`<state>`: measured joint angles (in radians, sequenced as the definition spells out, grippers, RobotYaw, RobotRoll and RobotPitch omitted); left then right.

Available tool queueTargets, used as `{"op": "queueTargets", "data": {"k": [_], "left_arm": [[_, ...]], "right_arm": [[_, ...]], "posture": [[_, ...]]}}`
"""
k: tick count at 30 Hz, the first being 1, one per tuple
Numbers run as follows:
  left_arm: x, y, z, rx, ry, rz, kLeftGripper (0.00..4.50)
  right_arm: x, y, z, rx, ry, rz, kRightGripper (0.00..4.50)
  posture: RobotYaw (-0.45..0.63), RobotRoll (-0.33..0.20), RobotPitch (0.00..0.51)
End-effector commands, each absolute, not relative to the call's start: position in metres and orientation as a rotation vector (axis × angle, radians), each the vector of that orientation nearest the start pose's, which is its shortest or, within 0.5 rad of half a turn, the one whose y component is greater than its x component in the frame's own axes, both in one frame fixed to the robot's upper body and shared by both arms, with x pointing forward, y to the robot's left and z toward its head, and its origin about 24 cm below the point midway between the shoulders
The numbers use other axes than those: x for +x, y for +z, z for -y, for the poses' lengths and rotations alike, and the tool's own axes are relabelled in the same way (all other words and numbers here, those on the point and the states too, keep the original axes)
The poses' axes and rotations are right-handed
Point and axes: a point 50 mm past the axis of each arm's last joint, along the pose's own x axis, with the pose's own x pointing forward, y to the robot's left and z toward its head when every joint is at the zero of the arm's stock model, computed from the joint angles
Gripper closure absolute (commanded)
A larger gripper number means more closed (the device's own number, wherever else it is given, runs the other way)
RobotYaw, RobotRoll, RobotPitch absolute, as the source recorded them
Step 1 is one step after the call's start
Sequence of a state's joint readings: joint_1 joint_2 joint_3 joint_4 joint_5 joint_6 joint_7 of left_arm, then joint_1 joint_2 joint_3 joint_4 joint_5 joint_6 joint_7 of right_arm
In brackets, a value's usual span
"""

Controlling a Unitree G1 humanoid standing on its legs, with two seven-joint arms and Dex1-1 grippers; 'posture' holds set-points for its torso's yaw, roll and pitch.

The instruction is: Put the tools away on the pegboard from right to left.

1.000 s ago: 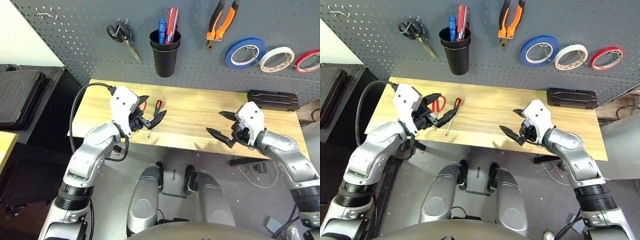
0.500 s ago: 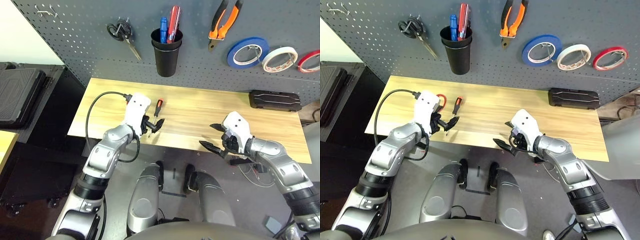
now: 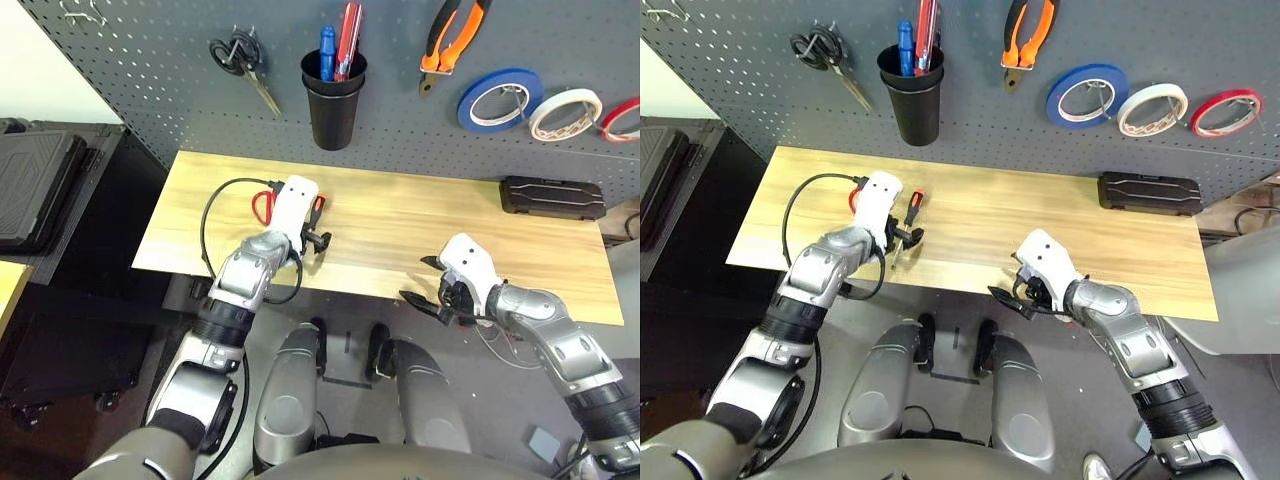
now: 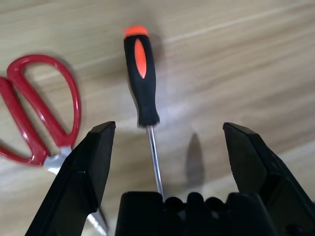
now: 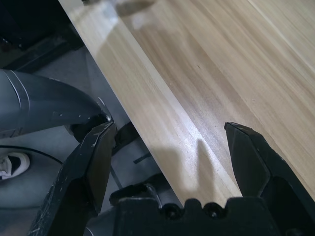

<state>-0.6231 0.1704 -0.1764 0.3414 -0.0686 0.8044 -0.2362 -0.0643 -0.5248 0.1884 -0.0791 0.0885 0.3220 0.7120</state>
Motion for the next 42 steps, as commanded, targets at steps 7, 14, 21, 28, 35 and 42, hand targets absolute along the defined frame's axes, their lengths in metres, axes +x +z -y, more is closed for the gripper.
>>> {"op": "queueTargets", "data": {"k": [7, 14, 21, 28, 35, 42], "left_arm": [[0.351, 0.049, -0.113, 0.228, -0.331, -0.653, 0.0], [0.357, 0.042, -0.108, 0.226, -0.324, -0.653, 0.0], [0.364, 0.037, -0.104, 0.214, -0.31, -0.648, 0.39], [0.364, 0.03, -0.104, 0.214, -0.309, -0.666, 2.93], [0.362, 0.039, -0.1, 0.184, -0.304, -0.648, 3.9], [0.348, 0.064, -0.099, 0.085, -0.313, -0.583, 3.9]], "right_arm": [[0.232, 0.032, 0.164, -0.367, 0.838, -0.399, 0.07], [0.226, 0.033, 0.163, -0.364, 0.819, -0.397, 0.07], [0.224, 0.036, 0.166, -0.366, 0.795, -0.397, 0.0], [0.225, 0.039, 0.17, -0.374, 0.786, -0.397, 0.0], [0.234, 0.043, 0.174, -0.376, 0.786, -0.369, 0.0], [0.244, 0.045, 0.174, -0.378, 0.81, -0.331, 0.0]], "posture": [[0.14, 0.0, 0.376], [0.1, 0.0, 0.39], [0.07, 0.0, 0.393], [0.07, 0.0, 0.387], [0.11, 0.0, 0.37], [0.17, 0.0, 0.345]]}}
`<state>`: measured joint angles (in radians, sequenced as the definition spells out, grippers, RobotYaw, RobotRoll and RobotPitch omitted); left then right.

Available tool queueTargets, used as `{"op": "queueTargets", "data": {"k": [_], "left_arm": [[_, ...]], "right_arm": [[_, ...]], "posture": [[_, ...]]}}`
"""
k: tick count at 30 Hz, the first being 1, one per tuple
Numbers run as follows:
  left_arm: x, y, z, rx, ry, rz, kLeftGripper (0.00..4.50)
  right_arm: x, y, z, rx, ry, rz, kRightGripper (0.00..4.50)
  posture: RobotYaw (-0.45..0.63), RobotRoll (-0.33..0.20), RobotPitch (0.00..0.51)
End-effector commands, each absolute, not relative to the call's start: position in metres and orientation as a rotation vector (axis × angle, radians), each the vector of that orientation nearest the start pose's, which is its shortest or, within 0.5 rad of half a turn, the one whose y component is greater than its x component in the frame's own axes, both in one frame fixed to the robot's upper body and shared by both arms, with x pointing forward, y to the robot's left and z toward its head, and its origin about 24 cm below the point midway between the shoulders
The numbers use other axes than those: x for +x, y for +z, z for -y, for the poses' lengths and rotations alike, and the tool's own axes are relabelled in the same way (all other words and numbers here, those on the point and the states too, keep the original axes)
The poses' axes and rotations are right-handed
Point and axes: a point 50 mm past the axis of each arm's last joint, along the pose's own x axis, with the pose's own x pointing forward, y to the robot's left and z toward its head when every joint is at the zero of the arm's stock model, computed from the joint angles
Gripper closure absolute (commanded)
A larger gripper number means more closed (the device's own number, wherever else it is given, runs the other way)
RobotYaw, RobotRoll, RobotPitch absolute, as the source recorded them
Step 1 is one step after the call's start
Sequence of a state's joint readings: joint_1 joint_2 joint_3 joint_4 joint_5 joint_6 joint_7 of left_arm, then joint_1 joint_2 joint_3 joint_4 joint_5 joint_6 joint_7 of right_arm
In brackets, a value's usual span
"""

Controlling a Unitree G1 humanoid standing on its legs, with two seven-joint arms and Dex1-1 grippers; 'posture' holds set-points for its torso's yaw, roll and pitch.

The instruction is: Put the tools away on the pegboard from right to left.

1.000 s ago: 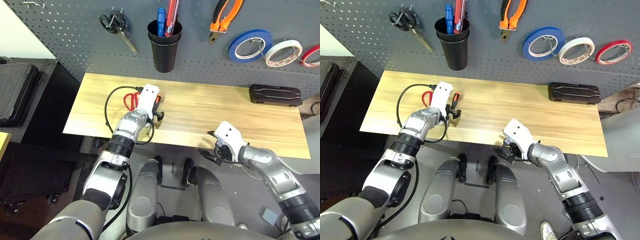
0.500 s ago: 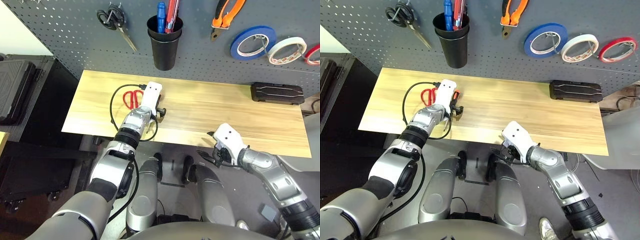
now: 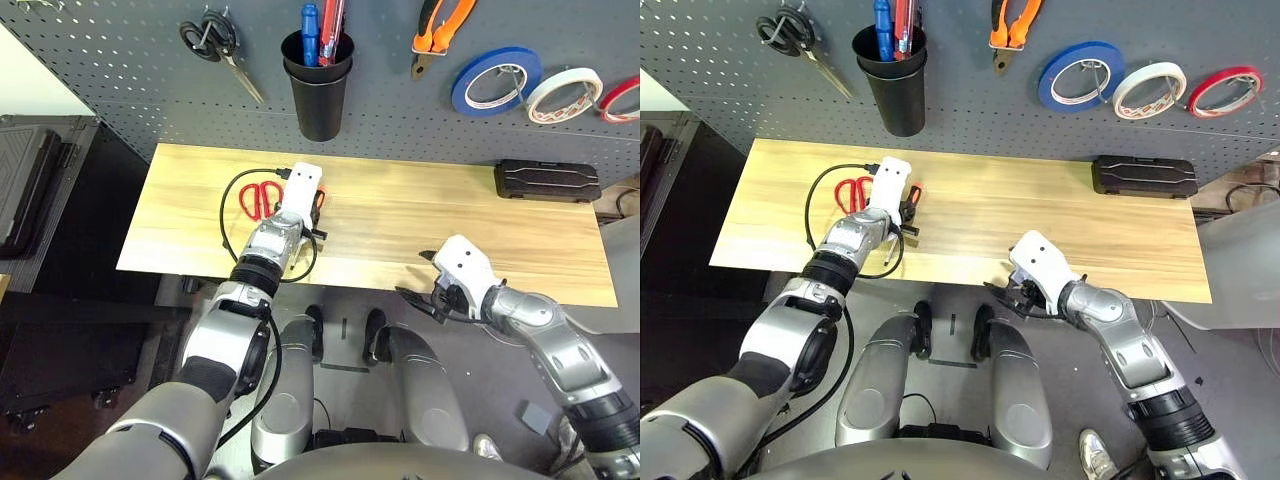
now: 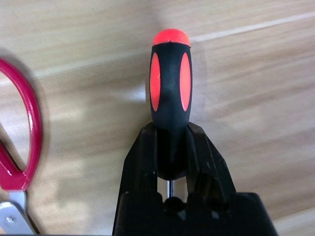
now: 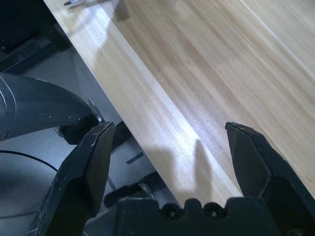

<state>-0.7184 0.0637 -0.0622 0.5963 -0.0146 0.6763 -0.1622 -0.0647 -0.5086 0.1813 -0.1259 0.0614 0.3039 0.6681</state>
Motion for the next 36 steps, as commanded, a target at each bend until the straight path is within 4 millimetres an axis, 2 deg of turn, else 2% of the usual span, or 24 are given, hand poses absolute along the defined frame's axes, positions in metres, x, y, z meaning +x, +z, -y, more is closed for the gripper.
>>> {"op": "queueTargets", "data": {"k": [1, 14, 20, 28, 36], "left_arm": [[0.344, 0.068, -0.102, 0.059, -0.308, -0.574, 3.9], [0.297, 0.116, -0.132, -0.165, -0.235, -0.395, 3.9], [0.281, 0.142, -0.152, -0.251, -0.21, -0.204, 3.9], [0.266, 0.182, -0.167, -0.322, -0.232, 0.074, 3.9], [0.266, 0.22, -0.174, -0.35, -0.264, 0.239, 3.9]], "right_arm": [[0.246, 0.046, 0.174, -0.377, 0.814, -0.32, 0.0], [0.278, 0.054, 0.181, -0.305, 0.817, -0.171, 0.0], [0.292, 0.059, 0.186, -0.271, 0.822, -0.104, 0.0], [0.301, 0.078, 0.197, -0.198, 0.831, 0.066, 0.0], [0.3, 0.102, 0.211, -0.14, 0.828, 0.22, 0.0]], "posture": [[0.18, 0.0, 0.339], [0.31, 0.0, 0.262], [0.38, 0.0, 0.215], [0.41, 0.0, 0.179], [0.39, 0.0, 0.163]]}}
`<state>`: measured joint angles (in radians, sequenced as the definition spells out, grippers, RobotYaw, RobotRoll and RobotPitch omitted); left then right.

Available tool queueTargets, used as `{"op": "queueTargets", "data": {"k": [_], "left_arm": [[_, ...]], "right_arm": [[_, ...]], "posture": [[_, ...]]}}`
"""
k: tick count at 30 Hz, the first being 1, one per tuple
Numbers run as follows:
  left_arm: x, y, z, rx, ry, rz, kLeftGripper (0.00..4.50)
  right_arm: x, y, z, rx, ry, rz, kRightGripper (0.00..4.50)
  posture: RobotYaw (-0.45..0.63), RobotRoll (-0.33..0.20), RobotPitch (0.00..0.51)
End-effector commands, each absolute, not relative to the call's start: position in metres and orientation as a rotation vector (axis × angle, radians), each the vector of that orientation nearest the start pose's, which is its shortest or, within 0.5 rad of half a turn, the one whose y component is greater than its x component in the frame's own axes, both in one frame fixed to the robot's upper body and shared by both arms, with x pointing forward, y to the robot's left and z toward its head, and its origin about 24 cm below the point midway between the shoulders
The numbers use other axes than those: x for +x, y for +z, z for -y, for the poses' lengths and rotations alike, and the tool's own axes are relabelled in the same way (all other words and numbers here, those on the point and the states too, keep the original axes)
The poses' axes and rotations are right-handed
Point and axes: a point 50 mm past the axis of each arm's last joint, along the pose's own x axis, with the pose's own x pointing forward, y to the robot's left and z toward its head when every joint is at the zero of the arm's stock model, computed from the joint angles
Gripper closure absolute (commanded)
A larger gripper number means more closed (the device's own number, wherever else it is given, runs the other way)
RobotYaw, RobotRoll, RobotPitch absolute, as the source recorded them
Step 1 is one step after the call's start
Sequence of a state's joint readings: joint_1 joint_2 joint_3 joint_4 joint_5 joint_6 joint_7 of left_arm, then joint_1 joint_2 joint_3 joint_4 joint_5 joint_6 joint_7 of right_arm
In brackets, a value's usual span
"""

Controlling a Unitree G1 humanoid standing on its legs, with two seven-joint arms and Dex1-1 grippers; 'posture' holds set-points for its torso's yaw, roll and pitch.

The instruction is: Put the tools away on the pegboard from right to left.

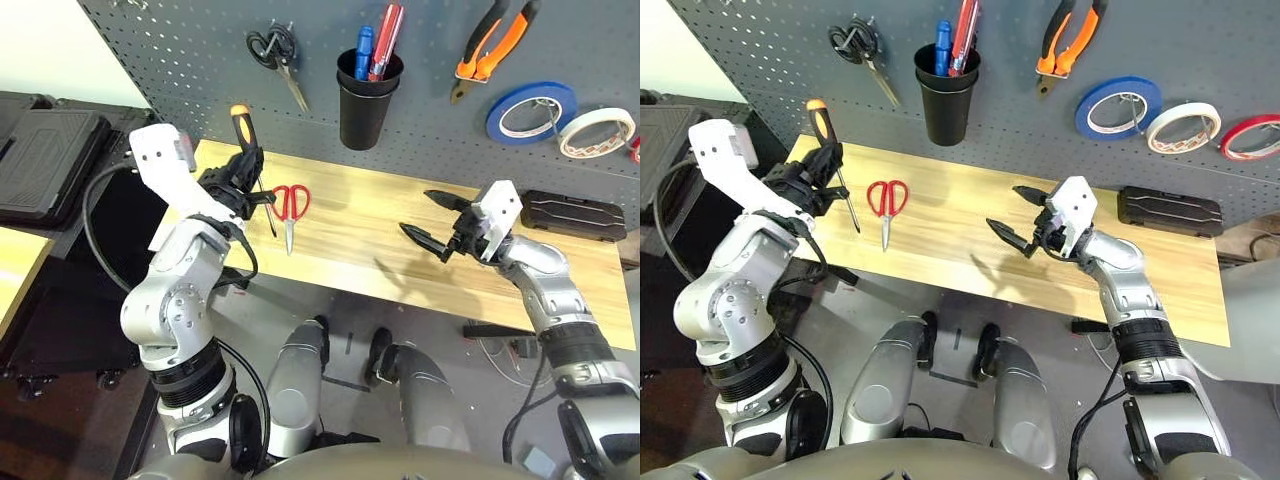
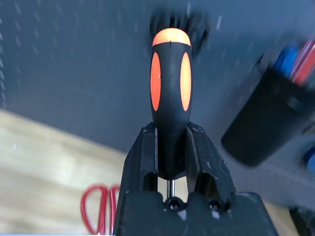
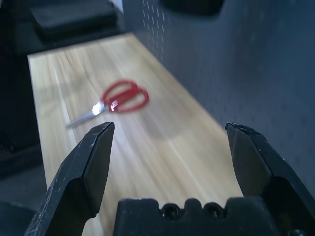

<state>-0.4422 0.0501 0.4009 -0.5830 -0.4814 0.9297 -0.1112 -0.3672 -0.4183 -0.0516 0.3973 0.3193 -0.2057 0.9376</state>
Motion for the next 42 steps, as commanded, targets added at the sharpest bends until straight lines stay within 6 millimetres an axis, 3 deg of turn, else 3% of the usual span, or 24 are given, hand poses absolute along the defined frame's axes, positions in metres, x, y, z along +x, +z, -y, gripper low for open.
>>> {"op": "queueTargets", "data": {"k": [1, 8, 22, 36, 42], "left_arm": [[0.267, 0.225, -0.175, -0.353, -0.27, 0.258, 3.9], [0.273, 0.255, -0.174, -0.356, -0.301, 0.351, 3.9], [0.287, 0.296, -0.162, -0.385, -0.366, 0.474, 3.9], [0.308, 0.325, -0.139, -0.493, -0.421, 0.557, 3.9], [0.324, 0.333, -0.115, -0.524, -0.477, 0.566, 3.9]], "right_arm": [[0.3, 0.107, 0.213, -0.123, 0.827, 0.249, 0.0], [0.292, 0.134, 0.226, -0.059, 0.838, 0.418, 0.0], [0.278, 0.157, 0.264, -0.002, 0.744, 0.524, 0.0], [0.269, 0.161, 0.269, 0.019, 0.745, 0.518, 0.0], [0.268, 0.161, 0.27, 0.02, 0.737, 0.503, 0.0]], "posture": [[0.38, 0.0, 0.162], [0.35, 0.0, 0.16], [0.29, 0.0, 0.168], [0.25, 0.0, 0.161], [0.24, 0.0, 0.159]]}}
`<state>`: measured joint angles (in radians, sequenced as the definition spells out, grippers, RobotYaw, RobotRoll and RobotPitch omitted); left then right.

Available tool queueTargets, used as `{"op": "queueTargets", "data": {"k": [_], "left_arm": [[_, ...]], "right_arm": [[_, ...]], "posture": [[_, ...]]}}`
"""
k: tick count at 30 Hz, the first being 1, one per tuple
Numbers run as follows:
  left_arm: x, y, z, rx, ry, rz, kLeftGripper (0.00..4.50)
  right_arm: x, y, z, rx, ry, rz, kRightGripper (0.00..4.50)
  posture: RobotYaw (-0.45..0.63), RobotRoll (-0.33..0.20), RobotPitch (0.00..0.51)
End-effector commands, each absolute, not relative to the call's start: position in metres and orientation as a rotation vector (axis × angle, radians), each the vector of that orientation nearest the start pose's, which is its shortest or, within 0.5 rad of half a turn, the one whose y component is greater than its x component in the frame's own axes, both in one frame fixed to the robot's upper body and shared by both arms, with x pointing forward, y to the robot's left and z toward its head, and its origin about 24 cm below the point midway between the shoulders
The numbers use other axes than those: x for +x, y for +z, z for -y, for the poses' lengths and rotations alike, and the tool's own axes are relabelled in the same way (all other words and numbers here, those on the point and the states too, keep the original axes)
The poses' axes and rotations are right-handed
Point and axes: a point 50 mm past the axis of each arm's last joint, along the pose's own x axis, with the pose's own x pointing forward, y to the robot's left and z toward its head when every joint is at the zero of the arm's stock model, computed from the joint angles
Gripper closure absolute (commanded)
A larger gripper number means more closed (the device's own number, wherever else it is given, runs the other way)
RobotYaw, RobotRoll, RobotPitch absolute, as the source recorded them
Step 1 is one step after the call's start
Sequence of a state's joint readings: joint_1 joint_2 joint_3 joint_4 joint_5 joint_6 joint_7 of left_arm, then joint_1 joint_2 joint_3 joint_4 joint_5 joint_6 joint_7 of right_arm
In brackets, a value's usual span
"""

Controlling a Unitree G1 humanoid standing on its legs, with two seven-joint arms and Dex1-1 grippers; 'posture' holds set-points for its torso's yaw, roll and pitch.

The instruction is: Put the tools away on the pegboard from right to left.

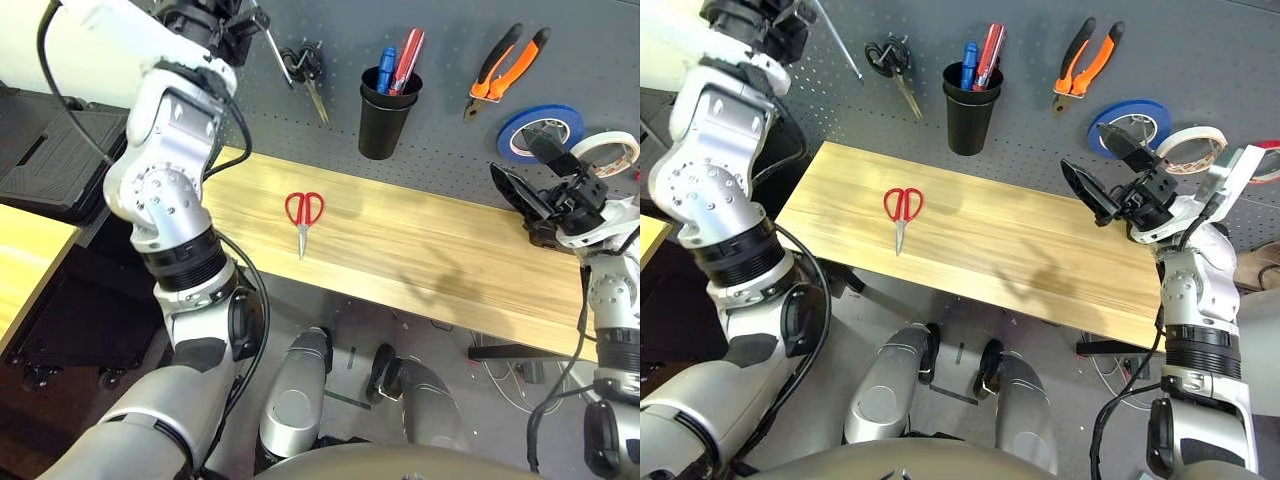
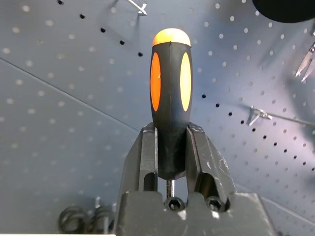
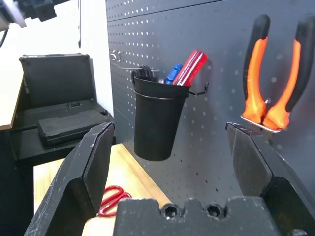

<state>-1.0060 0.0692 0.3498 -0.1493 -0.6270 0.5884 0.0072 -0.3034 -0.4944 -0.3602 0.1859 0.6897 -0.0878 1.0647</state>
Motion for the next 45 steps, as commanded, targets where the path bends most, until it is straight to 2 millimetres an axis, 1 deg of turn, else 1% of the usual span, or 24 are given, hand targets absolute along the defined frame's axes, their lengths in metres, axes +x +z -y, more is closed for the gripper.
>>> {"op": "queueTargets", "data": {"k": [1, 7, 12, 18, 25, 28, 32, 36, 42, 43, 45], "left_arm": [[0.326, 0.334, -0.111, -0.525, -0.485, 0.566, 3.9], [0.339, 0.335, -0.095, -0.565, -0.502, 0.56, 3.9], [0.349, 0.33, -0.084, -0.596, -0.498, 0.54, 3.9], [0.361, 0.319, -0.07, -0.632, -0.493, 0.511, 3.9], [0.37, 0.308, -0.059, -0.603, -0.506, 0.496, 3.9], [0.375, 0.301, -0.057, -0.58, -0.499, 0.489, 3.9], [0.38, 0.29, -0.055, -0.478, -0.471, 0.497, 3.9], [0.38, 0.285, -0.053, -0.383, -0.463, 0.52, 3.9], [0.377, 0.278, -0.049, -0.291, -0.473, 0.529, 3.9], [0.377, 0.277, -0.049, -0.283, -0.473, 0.528, 3.16], [0.376, 0.275, -0.049, -0.268, -0.472, 0.527, 2.48]], "right_arm": [[0.269, 0.161, 0.27, 0.02, 0.737, 0.503, 0.0], [0.269, 0.161, 0.269, 0.013, 0.725, 0.5, 0.0], [0.269, 0.159, 0.267, 0.006, 0.717, 0.499, 0.0], [0.268, 0.157, 0.263, -0.001, 0.707, 0.504, 0.0], [0.266, 0.156, 0.261, -0.01, 0.688, 0.506, 0.0], [0.266, 0.155, 0.261, -0.017, 0.679, 0.507, 0.0], [0.267, 0.156, 0.259, -0.023, 0.673, 0.515, 0.0], [0.268, 0.156, 0.257, -0.028, 0.672, 0.515, 0.0], [0.271, 0.157, 0.257, -0.034, 0.674, 0.514, 0.0], [0.271, 0.157, 0.257, -0.035, 0.675, 0.513, 0.0], [0.272, 0.157, 0.256, -0.035, 0.677, 0.513, 0.0]], "posture": [[0.24, 0.0, 0.16], [0.22, 0.0, 0.166], [0.21, 0.0, 0.17], [0.19, 0.0, 0.174], [0.18, 0.0, 0.173], [0.17, 0.0, 0.17], [0.16, 0.0, 0.17], [0.17, 0.0, 0.166], [0.18, 0.0, 0.167], [0.18, 0.0, 0.168], [0.18, 0.0, 0.168]]}}
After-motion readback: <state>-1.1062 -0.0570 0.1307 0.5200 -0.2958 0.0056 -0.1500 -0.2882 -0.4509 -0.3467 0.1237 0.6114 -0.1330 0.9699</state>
